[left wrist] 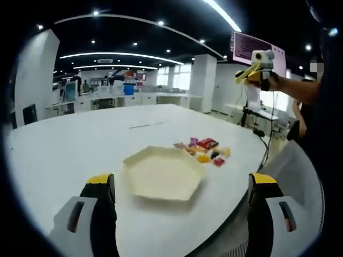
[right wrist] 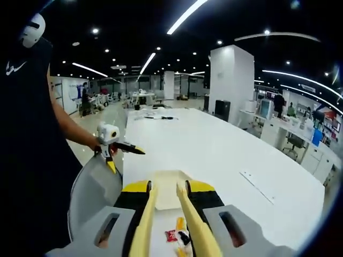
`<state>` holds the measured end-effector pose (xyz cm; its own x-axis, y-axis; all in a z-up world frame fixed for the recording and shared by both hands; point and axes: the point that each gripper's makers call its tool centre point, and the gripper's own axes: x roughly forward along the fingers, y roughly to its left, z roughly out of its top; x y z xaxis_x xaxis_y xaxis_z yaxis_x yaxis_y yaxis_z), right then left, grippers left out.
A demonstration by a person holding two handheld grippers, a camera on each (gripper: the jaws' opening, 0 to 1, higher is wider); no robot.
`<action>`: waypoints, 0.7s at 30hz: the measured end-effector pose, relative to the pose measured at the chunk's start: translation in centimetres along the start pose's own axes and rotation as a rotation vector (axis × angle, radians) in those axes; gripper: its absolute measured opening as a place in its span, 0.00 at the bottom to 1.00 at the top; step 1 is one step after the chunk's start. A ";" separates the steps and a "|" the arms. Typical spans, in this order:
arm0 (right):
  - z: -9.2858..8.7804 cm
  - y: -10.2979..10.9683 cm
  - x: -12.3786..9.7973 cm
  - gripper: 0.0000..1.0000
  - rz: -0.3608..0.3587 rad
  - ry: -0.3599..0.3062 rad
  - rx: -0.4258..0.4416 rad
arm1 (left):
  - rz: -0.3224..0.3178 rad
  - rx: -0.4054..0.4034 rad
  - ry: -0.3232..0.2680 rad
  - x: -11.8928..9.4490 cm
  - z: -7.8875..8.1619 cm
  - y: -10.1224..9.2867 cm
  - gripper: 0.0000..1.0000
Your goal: Place the target food into the container with the food tongs after gripping and lifting it, then release it inside without dropping or visibly crushing the food.
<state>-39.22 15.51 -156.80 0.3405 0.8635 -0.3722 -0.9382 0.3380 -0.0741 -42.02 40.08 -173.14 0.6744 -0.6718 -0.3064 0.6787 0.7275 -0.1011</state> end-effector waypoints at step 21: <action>-5.1 -0.4 2.2 0.25 -0.004 0.156 -0.059 | -0.076 0.076 0.084 1.3 -1.7 -2.3 0.99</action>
<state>-38.41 15.40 -162.29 0.3352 0.7920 -0.5103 -0.9403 0.3151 -0.1288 -43.23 37.78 -174.95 0.5958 -0.7080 -0.3793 0.7491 0.6601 -0.0555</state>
